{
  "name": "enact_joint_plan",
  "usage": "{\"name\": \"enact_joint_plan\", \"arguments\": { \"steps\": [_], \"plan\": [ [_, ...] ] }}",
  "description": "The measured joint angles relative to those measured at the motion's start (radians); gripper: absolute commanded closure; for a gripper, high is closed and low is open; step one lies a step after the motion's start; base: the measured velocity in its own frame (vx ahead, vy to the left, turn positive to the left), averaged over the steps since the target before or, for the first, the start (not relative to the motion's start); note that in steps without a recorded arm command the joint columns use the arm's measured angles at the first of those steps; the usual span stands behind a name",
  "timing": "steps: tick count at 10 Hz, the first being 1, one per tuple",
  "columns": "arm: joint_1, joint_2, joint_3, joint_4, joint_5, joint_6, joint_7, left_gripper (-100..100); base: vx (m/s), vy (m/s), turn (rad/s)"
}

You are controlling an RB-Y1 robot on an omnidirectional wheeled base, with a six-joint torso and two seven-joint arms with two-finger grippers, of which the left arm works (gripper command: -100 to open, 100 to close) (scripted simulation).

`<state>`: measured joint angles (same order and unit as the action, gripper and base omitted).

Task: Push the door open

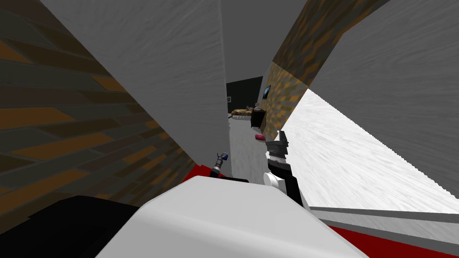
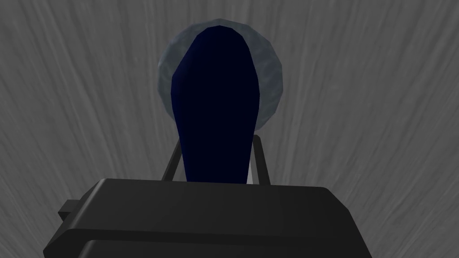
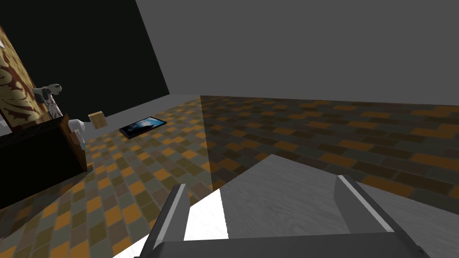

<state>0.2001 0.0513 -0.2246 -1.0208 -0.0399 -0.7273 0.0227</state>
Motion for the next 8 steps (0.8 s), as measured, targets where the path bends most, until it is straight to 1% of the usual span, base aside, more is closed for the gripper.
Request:
{"name": "enact_joint_plan", "arguments": {
  "steps": [1,2,3,4,5,6,7,8],
  "plan": [
    [0.006,0.000,0.008,-0.012,0.003,0.007,-0.004,100,0.179,-0.077,0.050],
    [-0.013,0.002,0.020,0.017,0.009,-0.013,-0.006,100,0.150,-0.078,0.041],
    [-0.026,0.001,0.033,0.038,0.015,-0.030,-0.009,100,0.163,-0.100,0.071],
    [-0.032,0.006,0.047,0.039,0.021,-0.024,-0.011,100,0.184,-0.121,0.119],
    [-0.050,0.003,0.065,0.067,0.029,-0.033,-0.016,100,0.127,-0.093,0.030],
    [-0.045,0.007,0.072,0.059,0.032,-0.033,-0.017,100,0.049,-0.021,-0.003],
    [-0.031,0.009,0.072,0.032,0.032,-0.020,-0.018,100,0.092,-0.041,0.085],
    [-0.030,0.009,0.082,0.023,0.037,-0.007,-0.020,100,0.139,-0.101,0.076]
  ]
}}
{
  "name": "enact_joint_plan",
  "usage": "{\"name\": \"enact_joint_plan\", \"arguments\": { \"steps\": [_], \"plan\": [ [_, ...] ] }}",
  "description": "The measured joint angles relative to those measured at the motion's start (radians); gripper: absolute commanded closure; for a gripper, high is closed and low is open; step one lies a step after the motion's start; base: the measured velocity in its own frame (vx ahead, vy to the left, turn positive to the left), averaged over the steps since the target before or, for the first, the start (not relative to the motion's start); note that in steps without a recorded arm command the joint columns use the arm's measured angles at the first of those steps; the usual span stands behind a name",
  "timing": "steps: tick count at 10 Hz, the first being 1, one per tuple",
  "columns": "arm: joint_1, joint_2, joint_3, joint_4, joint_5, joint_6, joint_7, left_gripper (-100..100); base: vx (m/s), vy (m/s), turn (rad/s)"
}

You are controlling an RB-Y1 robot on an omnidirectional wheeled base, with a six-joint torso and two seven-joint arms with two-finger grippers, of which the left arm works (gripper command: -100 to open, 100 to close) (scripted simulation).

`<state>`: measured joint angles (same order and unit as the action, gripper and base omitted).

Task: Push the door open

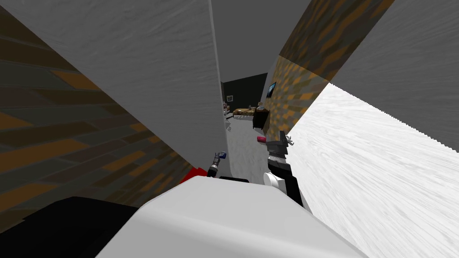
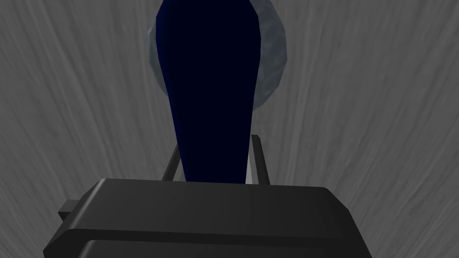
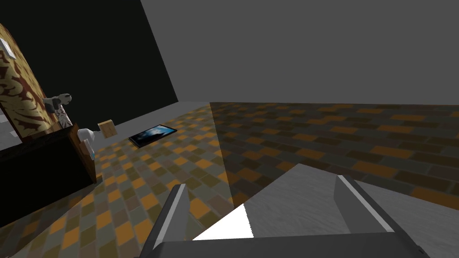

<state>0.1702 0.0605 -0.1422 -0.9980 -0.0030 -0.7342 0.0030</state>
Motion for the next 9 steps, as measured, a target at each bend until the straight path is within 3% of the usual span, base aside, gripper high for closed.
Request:
{"name": "enact_joint_plan", "arguments": {
  "steps": [2,7,9],
  "plan": [
    [-0.010,0.006,0.026,0.019,0.013,-0.002,0.000,100,0.155,-0.122,0.081],
    [-0.018,-0.011,0.098,0.013,0.042,0.013,-0.024,100,0.175,-0.122,0.087],
    [-0.029,-0.020,0.131,0.028,0.056,0.007,-0.033,100,0.184,-0.105,0.074]
  ]
}}
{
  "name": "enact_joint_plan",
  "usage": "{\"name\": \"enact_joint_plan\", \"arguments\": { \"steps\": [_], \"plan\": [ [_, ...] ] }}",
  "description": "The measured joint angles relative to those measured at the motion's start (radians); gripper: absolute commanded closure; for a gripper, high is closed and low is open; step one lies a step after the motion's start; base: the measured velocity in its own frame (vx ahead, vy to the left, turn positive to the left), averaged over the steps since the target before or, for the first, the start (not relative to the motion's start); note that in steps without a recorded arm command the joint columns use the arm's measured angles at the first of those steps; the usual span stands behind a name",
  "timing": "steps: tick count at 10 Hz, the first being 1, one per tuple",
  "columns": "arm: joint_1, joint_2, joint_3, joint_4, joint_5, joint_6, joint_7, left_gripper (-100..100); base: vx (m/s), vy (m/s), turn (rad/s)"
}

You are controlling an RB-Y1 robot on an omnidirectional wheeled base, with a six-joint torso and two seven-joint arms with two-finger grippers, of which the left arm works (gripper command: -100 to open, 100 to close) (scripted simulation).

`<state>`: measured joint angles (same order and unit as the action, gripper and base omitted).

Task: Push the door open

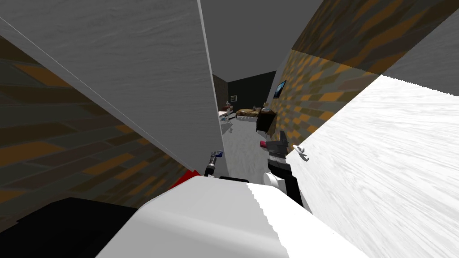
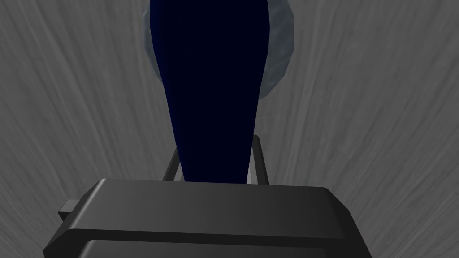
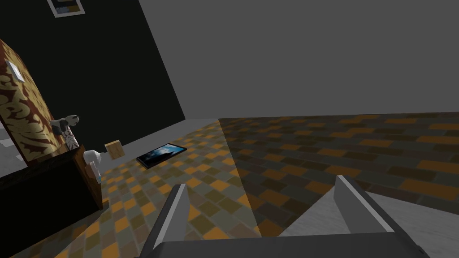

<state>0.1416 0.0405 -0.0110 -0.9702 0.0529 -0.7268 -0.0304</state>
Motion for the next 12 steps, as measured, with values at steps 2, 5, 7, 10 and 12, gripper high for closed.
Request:
{"name": "enact_joint_plan", "arguments": {
  "steps": [2,5,7,10,12],
  "plan": [
    [-0.003,-0.009,0.025,0.003,0.010,0.001,-0.006,100,0.182,-0.080,0.062],
    [-0.010,-0.017,0.051,0.008,0.021,-0.002,-0.011,100,0.119,-0.039,0.043],
    [-0.009,-0.007,0.061,0.017,0.028,-0.002,-0.013,100,0.155,-0.038,0.036],
    [-0.005,0.003,0.078,0.011,0.037,0.010,-0.020,100,0.193,-0.035,0.036],
    [-0.014,0.010,0.097,0.020,0.046,0.002,-0.027,100,0.197,-0.056,0.057]
  ]
}}
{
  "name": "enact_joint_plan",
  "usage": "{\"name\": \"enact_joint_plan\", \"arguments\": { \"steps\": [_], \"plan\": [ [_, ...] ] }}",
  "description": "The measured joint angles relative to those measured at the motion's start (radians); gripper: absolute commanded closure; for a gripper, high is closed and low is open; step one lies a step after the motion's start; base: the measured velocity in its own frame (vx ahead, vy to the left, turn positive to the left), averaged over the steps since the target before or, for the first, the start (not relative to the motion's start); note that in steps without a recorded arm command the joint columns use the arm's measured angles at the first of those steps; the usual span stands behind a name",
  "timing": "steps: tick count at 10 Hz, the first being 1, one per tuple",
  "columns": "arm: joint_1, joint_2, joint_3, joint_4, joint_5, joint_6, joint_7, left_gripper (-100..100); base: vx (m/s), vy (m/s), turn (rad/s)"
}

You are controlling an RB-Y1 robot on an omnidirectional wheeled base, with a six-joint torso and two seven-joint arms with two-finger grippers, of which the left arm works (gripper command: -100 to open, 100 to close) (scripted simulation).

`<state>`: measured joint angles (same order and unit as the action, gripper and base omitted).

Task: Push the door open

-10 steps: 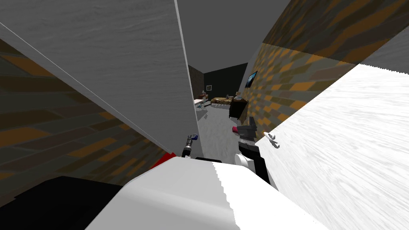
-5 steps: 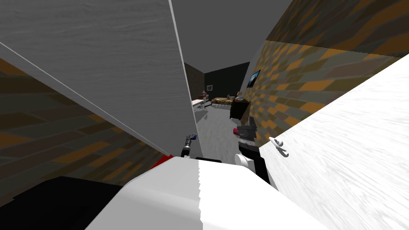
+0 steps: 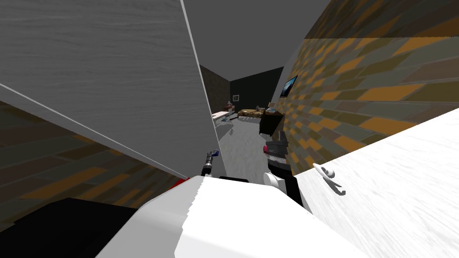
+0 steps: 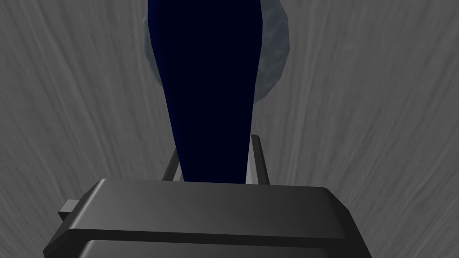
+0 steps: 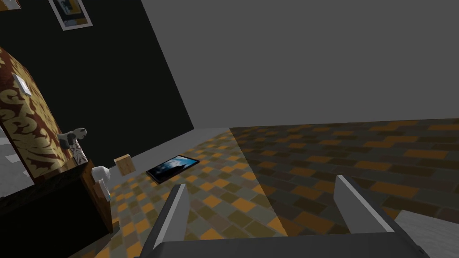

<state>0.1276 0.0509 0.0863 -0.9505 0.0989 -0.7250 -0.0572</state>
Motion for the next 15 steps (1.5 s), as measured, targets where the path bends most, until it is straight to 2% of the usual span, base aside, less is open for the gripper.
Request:
{"name": "enact_joint_plan", "arguments": {
  "steps": [1,4,6,9,11,13,15],
  "plan": [
    [0.007,0.000,0.009,-0.010,0.004,0.001,-0.005,100,0.230,-0.070,0.062],
    [0.005,0.013,0.046,-0.005,0.023,0.004,-0.011,100,0.222,-0.051,0.069],
    [-0.007,0.020,0.070,0.019,0.036,-0.011,-0.012,100,0.183,-0.035,0.050],
    [0.016,0.006,0.102,-0.019,0.051,0.005,-0.028,100,0.192,-0.049,0.077],
    [-0.009,0.003,0.132,0.021,0.065,-0.012,-0.035,100,0.191,-0.050,0.067],
    [0.003,-0.001,0.154,0.000,0.076,0.001,-0.037,100,0.189,-0.046,0.062],
    [0.005,-0.011,0.179,0.003,0.088,-0.006,-0.041,100,0.204,-0.047,0.084]
  ]
}}
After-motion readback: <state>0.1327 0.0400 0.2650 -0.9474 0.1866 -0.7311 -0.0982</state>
